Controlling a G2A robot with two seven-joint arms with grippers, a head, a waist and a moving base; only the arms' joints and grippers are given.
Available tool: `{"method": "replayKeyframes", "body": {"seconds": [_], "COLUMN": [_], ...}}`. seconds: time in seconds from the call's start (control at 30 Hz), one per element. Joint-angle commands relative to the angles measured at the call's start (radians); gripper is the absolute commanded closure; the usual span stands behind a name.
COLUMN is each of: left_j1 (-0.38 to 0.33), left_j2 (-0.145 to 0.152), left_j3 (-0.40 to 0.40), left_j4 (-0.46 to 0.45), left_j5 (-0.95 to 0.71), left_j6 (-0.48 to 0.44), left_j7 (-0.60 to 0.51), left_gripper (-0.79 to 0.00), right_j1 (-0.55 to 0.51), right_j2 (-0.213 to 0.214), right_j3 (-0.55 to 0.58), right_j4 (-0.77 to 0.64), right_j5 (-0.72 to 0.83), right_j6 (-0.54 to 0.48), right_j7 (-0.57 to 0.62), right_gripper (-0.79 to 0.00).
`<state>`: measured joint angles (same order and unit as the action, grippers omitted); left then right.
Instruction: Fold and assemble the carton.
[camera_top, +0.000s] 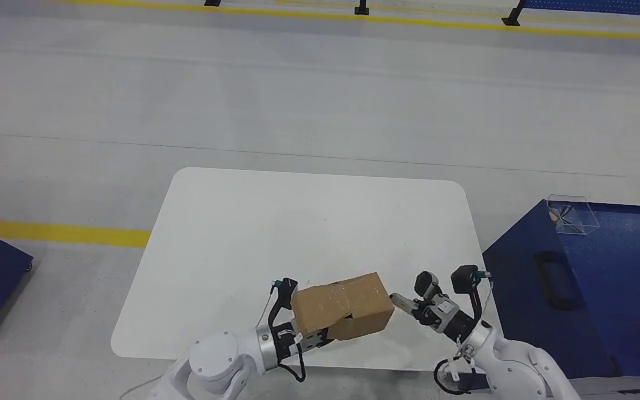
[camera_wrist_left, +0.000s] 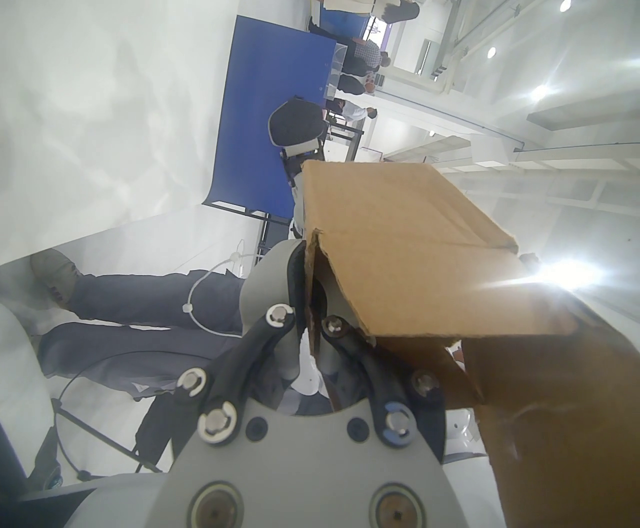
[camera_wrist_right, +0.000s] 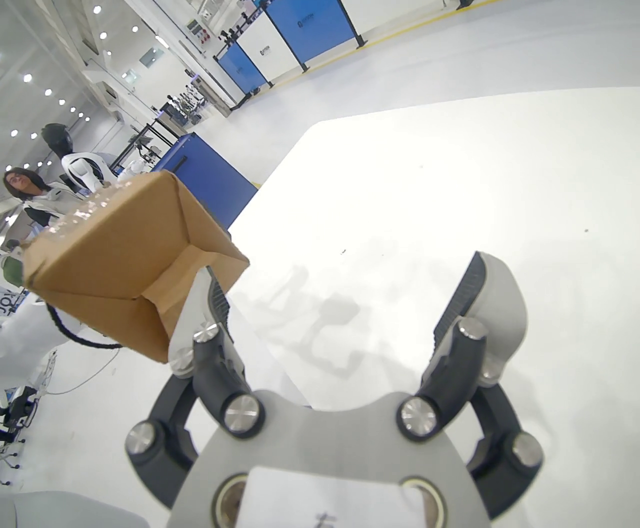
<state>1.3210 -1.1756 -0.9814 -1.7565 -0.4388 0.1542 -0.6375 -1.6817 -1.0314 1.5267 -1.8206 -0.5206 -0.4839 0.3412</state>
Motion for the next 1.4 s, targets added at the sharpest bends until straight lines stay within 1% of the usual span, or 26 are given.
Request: {"method": "replayKeyframes", "body": {"seconds": [0.0,0.1,0.23,0.33,0.37,0.4,0.5,0.57,0.6,0.83,0.87,0.9,0.97,1.03,1.07,1.13,1.17,1.23,1.27,1.3,1.37], "left_j1": [-0.004,-0.010,-0.015,-0.015,-0.014,-0.012,-0.012,-0.012,-0.012,-0.013,-0.012,-0.012,-0.020,-0.032,-0.038,-0.045,-0.043,-0.043,-0.046,-0.061,-0.093], "left_j2": [-0.001,-0.003,-0.005,-0.006,-0.005,-0.005,-0.005,-0.005,-0.005,-0.005,-0.005,-0.006,-0.012,-0.028,-0.037,-0.065,-0.080,-0.115,-0.134,-0.150,-0.185], "left_j3": [0.004,0.010,0.015,0.011,0.008,0.004,0.004,0.004,0.004,0.003,0.001,-0.003,-0.005,-0.012,-0.008,-0.013,-0.009,0.004,0.016,0.037,0.092], "left_j4": [0.003,0.007,0.010,0.011,0.008,0.008,0.008,0.008,0.008,-0.002,-0.030,-0.060,-0.146,-0.216,-0.238,-0.264,-0.263,-0.245,-0.238,-0.232,-0.218], "left_j5": [0.003,0.003,0.005,0.002,0.000,-0.001,-0.001,-0.001,-0.001,0.006,0.015,0.007,-0.040,-0.151,-0.206,-0.372,-0.463,-0.667,-0.766,-0.819,-1.007], "left_j6": [0.002,0.008,0.008,-0.003,-0.022,-0.035,-0.035,-0.035,-0.035,-0.031,0.012,0.095,0.308,0.504,0.588,0.701,0.731,0.755,0.725,0.693,0.616], "left_j7": [0.000,0.001,0.002,0.000,-0.005,-0.008,-0.008,-0.008,-0.008,0.002,0.033,0.084,0.206,0.372,0.451,0.657,0.757,1.007,1.134,1.291,1.491], "left_gripper": [0.000,0.000,0.000,0.000,0.000,0.000,0.000,0.000,0.000,0.000,0.000,0.000,0.000,0.000,0.000,0.000,0.000,0.000,0.000,0.000,0.000], "right_j1": [0.006,0.007,0.007,0.007,0.004,0.000,-0.017,-0.031,-0.036,-0.036,-0.036,-0.036,-0.036,-0.036,-0.036,-0.036,-0.036,-0.036,-0.036,-0.036,-0.036], "right_j2": [-0.002,-0.003,-0.003,-0.002,-0.002,-0.002,-0.001,-0.002,-0.002,-0.002,-0.002,-0.002,-0.002,-0.002,-0.002,-0.002,-0.002,-0.002,-0.002,-0.002,-0.002], "right_j3": [-0.020,-0.038,-0.035,-0.006,0.010,0.029,0.093,0.128,0.136,0.136,0.136,0.136,0.136,0.136,0.136,0.136,0.136,0.136,0.136,0.136,0.136], "right_j4": [-0.001,-0.014,-0.025,-0.014,-0.010,-0.006,0.005,0.005,0.003,0.003,0.003,0.003,0.003,0.003,0.003,0.003,0.003,0.003,0.003,0.003,0.003], "right_j5": [0.013,0.040,0.047,0.061,0.073,0.093,0.161,0.236,0.256,0.256,0.256,0.256,0.256,0.256,0.256,0.256,0.256,0.256,0.256,0.256,0.256], "right_j6": [-0.010,-0.022,-0.025,-0.031,-0.034,-0.037,-0.046,-0.058,-0.067,-0.067,-0.067,-0.067,-0.067,-0.067,-0.067,-0.067,-0.067,-0.067,-0.067,-0.067,-0.067], "right_j7": [0.013,0.027,0.017,-0.011,-0.028,-0.048,-0.105,-0.137,-0.137,-0.137,-0.137,-0.137,-0.137,-0.137,-0.137,-0.137,-0.137,-0.137,-0.137,-0.137,-0.137], "right_gripper": [-0.785,-0.785,-0.785,-0.785,-0.785,-0.785,-0.785,-0.785,-0.785,-0.785,-0.785,-0.785,-0.785,-0.785,-0.785,-0.785,-0.785,-0.785,-0.785,-0.785,-0.785]}}
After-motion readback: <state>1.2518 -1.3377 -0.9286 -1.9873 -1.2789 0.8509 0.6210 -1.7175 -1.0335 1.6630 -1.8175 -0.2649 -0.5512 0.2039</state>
